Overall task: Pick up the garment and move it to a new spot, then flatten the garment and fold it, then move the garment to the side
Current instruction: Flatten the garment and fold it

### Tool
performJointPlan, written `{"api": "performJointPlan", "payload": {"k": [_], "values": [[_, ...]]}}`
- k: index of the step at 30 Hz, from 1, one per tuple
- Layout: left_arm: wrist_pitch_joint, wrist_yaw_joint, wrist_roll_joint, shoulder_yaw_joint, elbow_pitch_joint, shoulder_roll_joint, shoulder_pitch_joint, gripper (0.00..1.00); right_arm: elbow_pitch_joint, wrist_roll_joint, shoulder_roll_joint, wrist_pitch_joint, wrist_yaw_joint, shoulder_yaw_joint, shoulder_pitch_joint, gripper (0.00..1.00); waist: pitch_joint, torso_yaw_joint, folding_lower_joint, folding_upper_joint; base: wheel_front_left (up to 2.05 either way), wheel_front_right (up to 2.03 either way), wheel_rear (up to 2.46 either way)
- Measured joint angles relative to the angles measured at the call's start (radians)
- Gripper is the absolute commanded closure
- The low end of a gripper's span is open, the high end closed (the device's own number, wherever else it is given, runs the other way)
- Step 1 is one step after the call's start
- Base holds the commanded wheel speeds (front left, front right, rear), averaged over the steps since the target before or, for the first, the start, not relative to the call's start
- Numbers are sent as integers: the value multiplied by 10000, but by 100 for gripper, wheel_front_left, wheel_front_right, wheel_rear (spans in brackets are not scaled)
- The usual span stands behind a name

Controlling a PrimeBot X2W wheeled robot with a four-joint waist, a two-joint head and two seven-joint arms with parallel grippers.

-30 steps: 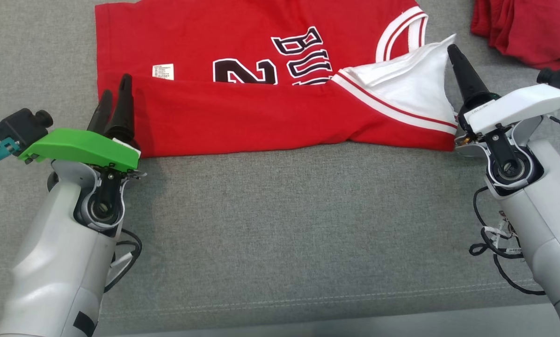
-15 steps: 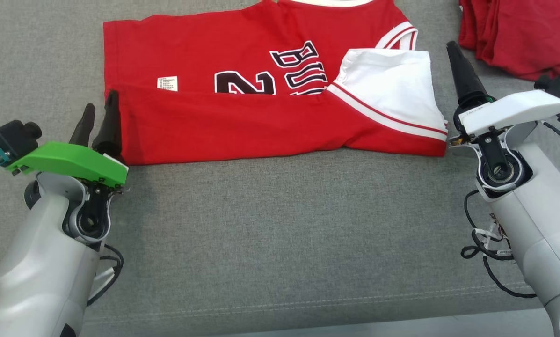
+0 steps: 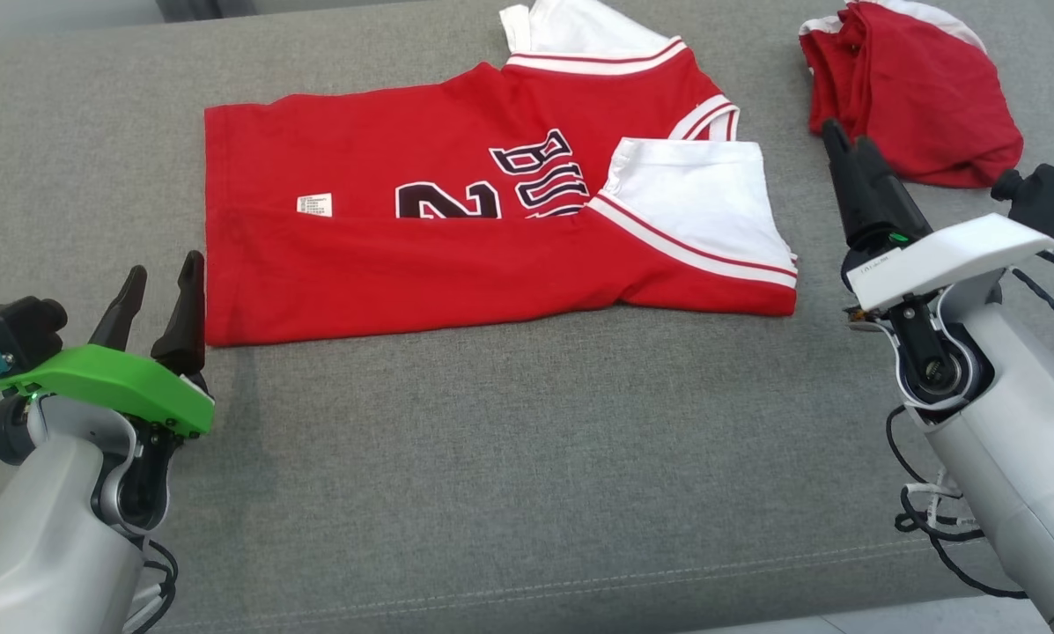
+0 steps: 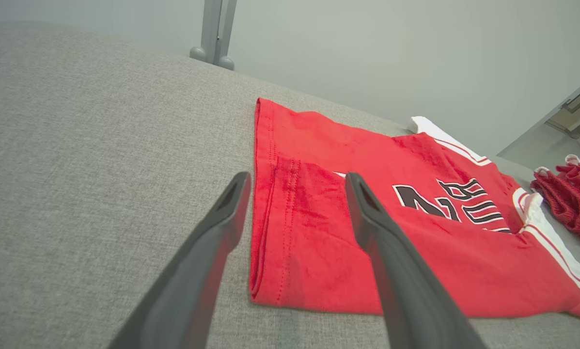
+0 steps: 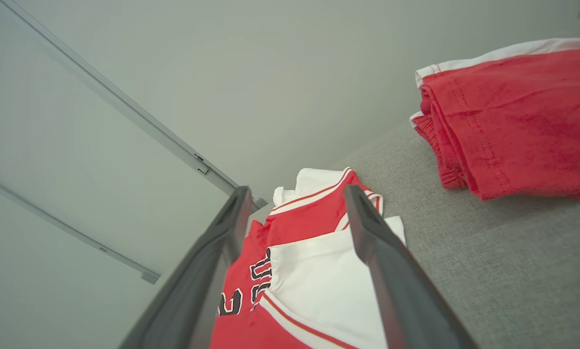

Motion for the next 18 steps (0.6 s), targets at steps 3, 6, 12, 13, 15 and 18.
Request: {"api": "performJointPlan", "payload": {"k": [3,6,12,13,15,18], "values": [[-2,0,387,234,-247,-8,207,0,-136,-326,-207,-38,0,-100,348,0,-215,-73,0,0,0,0,0],[-2,-2,765,522,-539,0,335,0,-286,-807,-349,-38,0,-267,726,0,-424,-123,0,0,0,0,0],[-2,31,1576,777,-972,8,933,0,-780,-1973,-514,-36,0,-1605,1199,0,-740,-218,0,0,0,0,0],[-2,94,1670,805,-1034,4,1032,0,-874,-2171,-504,-36,0,-1735,1337,0,-778,-232,0,0,0,0,0],[-2,251,1933,917,-1172,6,1196,0,-1041,-2468,-443,-36,0,-1987,1634,0,-854,-257,0,0,0,0,0],[-2,428,2272,1129,-1383,-8,1438,0,-1321,-2953,-324,-38,-23,-2349,2031,0,-968,-289,0,0,0,0,0]]}}
